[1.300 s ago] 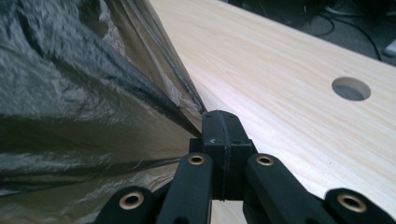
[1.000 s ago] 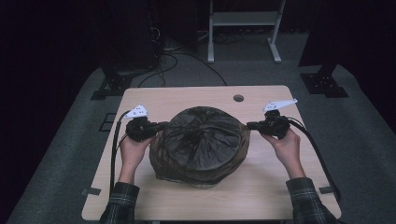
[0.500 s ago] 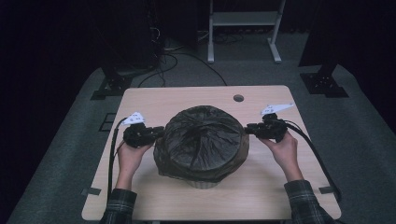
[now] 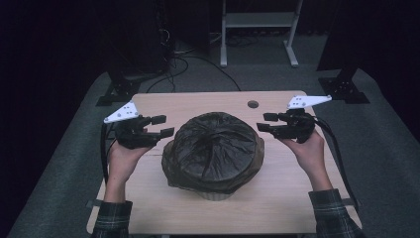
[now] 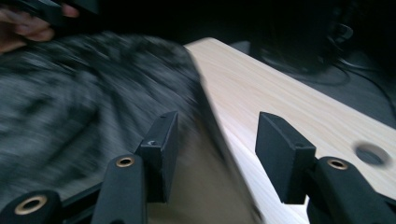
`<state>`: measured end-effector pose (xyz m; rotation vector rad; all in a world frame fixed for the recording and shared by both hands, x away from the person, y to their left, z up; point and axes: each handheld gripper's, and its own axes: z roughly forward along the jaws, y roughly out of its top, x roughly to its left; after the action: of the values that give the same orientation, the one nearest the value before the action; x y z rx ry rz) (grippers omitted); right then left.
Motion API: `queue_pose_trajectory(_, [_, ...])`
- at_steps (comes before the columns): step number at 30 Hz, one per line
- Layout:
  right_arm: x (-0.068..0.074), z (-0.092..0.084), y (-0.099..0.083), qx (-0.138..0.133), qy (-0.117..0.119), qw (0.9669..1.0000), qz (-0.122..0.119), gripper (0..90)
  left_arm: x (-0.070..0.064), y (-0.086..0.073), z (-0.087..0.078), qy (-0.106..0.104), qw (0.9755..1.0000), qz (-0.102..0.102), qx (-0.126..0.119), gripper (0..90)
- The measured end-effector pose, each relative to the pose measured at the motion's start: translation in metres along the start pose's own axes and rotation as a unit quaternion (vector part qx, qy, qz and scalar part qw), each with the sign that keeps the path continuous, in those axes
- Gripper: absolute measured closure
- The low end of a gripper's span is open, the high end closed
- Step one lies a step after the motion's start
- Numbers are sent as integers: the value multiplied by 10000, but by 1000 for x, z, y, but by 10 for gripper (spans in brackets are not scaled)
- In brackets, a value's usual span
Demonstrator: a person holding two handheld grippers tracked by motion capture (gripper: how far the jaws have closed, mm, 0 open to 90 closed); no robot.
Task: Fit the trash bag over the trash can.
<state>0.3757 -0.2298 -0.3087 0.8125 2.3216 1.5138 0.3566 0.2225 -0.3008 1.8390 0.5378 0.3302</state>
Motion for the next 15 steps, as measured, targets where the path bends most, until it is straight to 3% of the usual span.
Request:
queue_pose_trajectory(1, [0, 0, 0, 0, 0, 10000, 0, 479, 0, 0, 0, 0, 10000, 0, 0, 386])
queue_pose_trajectory(6, [29, 13, 26, 38, 444, 9981, -430, 479, -25, 22, 17, -347, 9980, 447, 288, 387])
queue_pose_trajectory(10, [42, 25, 37, 124, 679, 9959, -587, 478, -34, 29, 29, -406, 9954, 674, 538, 390])
queue_pose_trajectory(15, [52, 44, 46, 284, 913, 9928, -721, 472, -37, 29, 47, -402, 9924, 770, 867, 390])
